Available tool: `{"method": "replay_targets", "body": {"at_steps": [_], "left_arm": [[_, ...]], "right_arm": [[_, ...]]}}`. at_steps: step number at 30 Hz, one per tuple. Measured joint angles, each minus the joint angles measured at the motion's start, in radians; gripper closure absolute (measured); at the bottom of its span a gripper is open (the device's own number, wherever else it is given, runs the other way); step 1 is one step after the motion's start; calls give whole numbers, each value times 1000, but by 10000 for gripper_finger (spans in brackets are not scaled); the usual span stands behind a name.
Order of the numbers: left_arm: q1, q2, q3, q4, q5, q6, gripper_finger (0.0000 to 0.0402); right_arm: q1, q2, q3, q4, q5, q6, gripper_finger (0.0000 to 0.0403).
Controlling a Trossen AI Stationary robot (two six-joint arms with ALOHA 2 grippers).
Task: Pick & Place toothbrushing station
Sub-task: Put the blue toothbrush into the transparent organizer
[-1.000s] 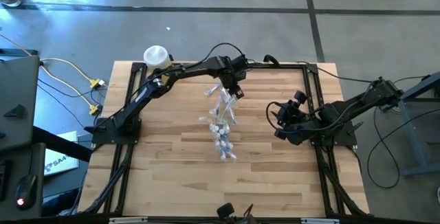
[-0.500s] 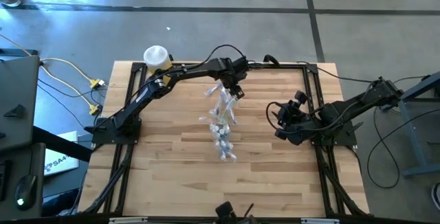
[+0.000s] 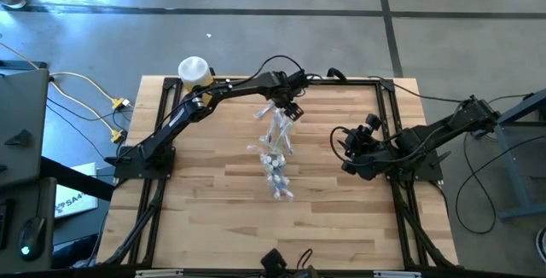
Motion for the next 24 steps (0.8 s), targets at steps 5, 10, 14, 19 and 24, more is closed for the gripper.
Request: {"method": "replay_targets", "body": {"at_steps": [5,10,14,19,24], "left_arm": [[0,8,2,-19,-2,-25,181],[0,12,1,-42,-10,-29,181],[0,12,1,-48,-11,-29,181],[-6,12,1,-77,1,-30,181],[-21,12,1,-83,6,-29,181]], "right_arm": [[0,0,0,0,0,0,259],[0,0,0,0,0,0,259],[0,0,0,0,0,0,259],[0,0,0,0,0,0,259],[0,0,0,0,0,0,259]]}}
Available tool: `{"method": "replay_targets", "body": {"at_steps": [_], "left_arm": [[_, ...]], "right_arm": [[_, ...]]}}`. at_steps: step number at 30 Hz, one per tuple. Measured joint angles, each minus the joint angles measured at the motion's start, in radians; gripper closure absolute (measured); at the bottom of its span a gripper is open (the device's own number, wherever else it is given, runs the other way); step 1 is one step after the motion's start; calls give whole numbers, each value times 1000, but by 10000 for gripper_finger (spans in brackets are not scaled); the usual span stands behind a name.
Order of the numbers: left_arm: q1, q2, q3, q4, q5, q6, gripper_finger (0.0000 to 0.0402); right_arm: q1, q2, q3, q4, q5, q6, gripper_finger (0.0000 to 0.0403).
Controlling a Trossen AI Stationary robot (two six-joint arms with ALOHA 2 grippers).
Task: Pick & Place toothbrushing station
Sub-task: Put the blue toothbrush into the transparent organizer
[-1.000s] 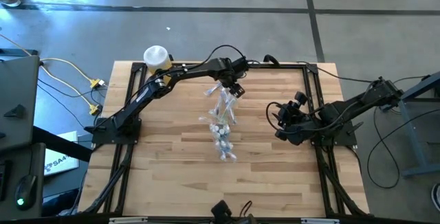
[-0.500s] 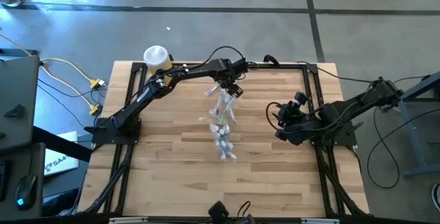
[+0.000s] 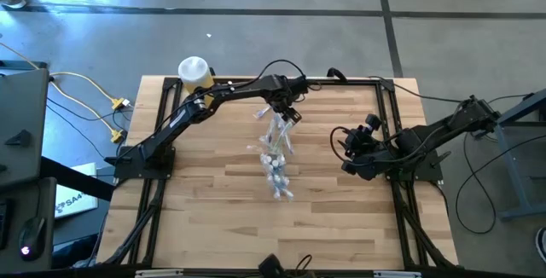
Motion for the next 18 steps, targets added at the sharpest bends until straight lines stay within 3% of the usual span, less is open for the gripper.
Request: {"method": "replay_targets", "body": {"at_steps": [18], "left_arm": [[-6,0,0,-12,11,-48,181]], "right_arm": [[0,0,0,0,-8,8,259]]}}
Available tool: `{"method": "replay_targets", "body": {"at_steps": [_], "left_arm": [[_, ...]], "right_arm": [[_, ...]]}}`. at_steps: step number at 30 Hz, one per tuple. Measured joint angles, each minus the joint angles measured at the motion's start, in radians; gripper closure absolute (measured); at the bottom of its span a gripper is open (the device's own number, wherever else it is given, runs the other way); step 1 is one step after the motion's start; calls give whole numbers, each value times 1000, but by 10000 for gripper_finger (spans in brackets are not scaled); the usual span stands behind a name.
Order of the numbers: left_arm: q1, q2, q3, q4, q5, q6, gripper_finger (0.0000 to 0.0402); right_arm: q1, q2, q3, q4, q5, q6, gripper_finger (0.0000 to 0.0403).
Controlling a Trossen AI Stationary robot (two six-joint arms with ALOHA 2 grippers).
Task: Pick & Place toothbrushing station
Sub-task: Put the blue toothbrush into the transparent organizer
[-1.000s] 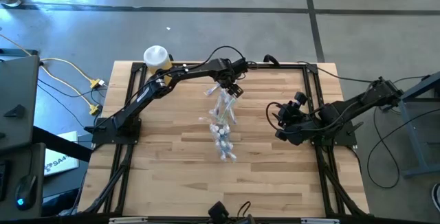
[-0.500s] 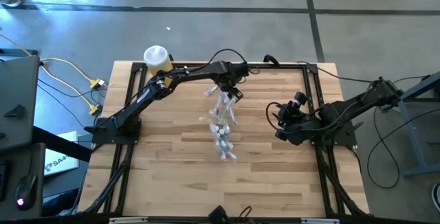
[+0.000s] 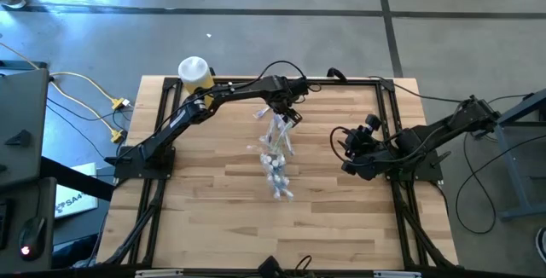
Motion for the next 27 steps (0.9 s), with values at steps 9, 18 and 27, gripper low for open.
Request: {"method": "replay_targets", "body": {"at_steps": [9,18,27], "left_arm": [[0,0,0,-1,-2,-1,181],[0,0,0,-9,-1,-28,181],[-2,0,0,-26,11,-48,181]], "right_arm": [[0,0,0,0,0,0,259],[0,0,0,0,0,0,259],[0,0,0,0,0,0,259]]}}
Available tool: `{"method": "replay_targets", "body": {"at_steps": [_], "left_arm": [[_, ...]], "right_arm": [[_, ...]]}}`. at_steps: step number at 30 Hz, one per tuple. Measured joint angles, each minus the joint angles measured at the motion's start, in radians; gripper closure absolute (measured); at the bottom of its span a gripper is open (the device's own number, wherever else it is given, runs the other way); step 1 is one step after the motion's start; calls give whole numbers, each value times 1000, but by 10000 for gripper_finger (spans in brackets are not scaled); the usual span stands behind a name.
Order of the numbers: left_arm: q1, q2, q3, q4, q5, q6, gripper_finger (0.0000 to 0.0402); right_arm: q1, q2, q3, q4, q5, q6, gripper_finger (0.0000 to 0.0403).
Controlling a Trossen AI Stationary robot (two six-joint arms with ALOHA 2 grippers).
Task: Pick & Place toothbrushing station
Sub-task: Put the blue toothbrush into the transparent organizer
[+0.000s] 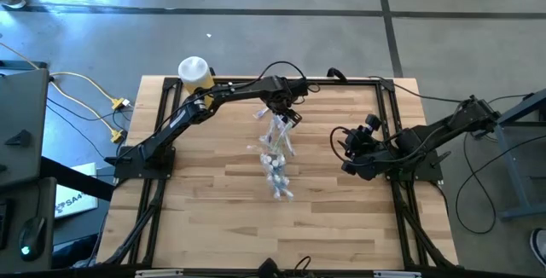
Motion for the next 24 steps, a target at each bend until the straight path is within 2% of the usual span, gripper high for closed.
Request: {"method": "replay_targets", "body": {"at_steps": [24], "left_arm": [[-24,0,0,-5,1,-9,181]], "right_arm": [[0,0,0,0,0,0,259]]}}
